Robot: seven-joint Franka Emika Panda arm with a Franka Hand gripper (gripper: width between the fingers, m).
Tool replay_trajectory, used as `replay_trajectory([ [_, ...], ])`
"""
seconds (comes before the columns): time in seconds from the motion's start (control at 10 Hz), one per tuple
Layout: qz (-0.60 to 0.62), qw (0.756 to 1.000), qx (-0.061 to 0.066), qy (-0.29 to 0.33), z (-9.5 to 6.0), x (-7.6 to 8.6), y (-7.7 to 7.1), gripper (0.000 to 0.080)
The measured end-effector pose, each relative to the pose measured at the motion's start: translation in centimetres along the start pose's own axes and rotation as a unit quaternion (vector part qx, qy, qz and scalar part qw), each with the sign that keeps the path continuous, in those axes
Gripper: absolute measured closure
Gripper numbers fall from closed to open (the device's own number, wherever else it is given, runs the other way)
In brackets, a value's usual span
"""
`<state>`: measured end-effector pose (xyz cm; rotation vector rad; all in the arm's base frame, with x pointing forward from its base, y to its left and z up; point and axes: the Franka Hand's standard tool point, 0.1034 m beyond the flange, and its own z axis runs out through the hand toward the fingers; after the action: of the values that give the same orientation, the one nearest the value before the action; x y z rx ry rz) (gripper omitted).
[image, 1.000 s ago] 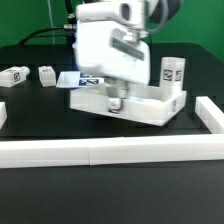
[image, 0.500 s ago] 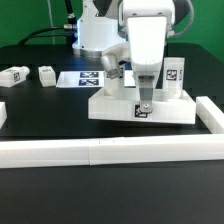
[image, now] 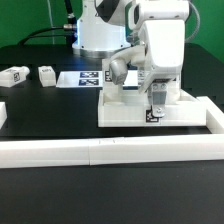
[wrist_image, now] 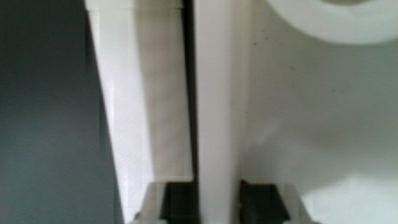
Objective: Assemble square table
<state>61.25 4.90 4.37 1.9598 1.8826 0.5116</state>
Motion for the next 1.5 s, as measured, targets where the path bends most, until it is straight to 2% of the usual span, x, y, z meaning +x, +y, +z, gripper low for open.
replay_trajectory([
  [0.4,-0.004,1.000,-0.001,0.001,0.4,0.3,0.1,0.0693],
  [0.7,-0.012,1.000,-0.010,0.002,1.6,1.4,2.0,0.0691],
  [0.8,-0.013,1.000,-0.010,0.002,2.0,1.5,2.3,0.0690],
  [1.1,-0.013,1.000,-0.010,0.005,2.4,2.4,2.3,0.0683],
  [1.4,-0.013,1.000,-0.009,0.003,2.4,2.3,2.2,0.0683],
  [1.5,-0.013,1.000,-0.009,0.003,2.4,2.3,2.2,0.0584],
])
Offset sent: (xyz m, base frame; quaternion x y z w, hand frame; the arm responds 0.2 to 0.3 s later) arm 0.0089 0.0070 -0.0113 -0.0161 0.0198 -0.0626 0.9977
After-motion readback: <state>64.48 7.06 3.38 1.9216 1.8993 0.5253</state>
